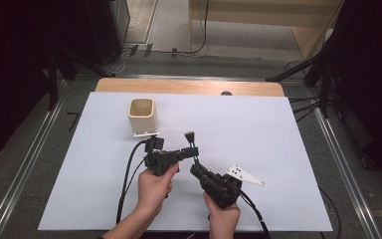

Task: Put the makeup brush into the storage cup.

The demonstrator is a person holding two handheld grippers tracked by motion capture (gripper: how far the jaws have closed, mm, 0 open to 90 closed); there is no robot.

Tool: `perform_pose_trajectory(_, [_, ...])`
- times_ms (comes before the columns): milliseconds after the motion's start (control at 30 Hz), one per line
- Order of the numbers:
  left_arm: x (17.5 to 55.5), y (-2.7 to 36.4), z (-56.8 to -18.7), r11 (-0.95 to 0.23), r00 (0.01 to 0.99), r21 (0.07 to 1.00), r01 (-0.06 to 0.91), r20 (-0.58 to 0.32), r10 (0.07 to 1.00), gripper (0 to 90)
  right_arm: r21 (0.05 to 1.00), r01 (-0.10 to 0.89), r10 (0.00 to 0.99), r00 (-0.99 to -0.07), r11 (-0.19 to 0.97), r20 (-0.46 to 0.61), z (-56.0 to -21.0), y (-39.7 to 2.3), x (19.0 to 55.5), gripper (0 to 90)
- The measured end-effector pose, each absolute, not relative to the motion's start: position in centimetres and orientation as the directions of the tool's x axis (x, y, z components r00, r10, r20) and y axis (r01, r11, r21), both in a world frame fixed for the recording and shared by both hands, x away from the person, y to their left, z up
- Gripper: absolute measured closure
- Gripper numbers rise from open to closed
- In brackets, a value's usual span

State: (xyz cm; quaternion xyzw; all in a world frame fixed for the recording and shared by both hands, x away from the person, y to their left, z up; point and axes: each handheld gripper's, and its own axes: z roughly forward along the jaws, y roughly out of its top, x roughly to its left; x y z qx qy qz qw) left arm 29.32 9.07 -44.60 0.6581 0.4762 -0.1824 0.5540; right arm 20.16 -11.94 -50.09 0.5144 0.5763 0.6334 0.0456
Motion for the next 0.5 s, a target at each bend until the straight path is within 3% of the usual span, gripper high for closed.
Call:
perform_pose_trajectory(200, [29.60, 9.30, -44.77, 0.067, 0.459, 0.522, 0.851, -0.799, 0.389, 78.4, 0.790, 0.528, 0.665, -0.472, -0.312, 0.578, -50.01, -11.86, 20.10, 78.6])
perform_pose_trajectory(267, [29.66, 9.42, -44.72, 0.068, 0.456, 0.517, 0.853, -0.803, 0.385, 78.4, 0.799, 0.521, 0.670, -0.481, -0.301, 0.566, -50.01, -11.84, 20.23, 64.3])
perform_pose_trajectory(400, [29.83, 9.74, -44.47, 0.071, 0.457, 0.521, 0.851, -0.800, 0.389, 78.4, 0.796, 0.557, 0.703, -0.466, -0.237, 0.537, -50.23, -11.57, 20.70, 45.4])
perform_pose_trajectory(500, [29.98, 9.86, -44.41, 0.061, 0.460, 0.521, 0.851, -0.798, 0.389, 78.4, 0.803, 0.560, 0.716, -0.474, -0.204, 0.512, -50.17, -11.43, 20.73, 43.3])
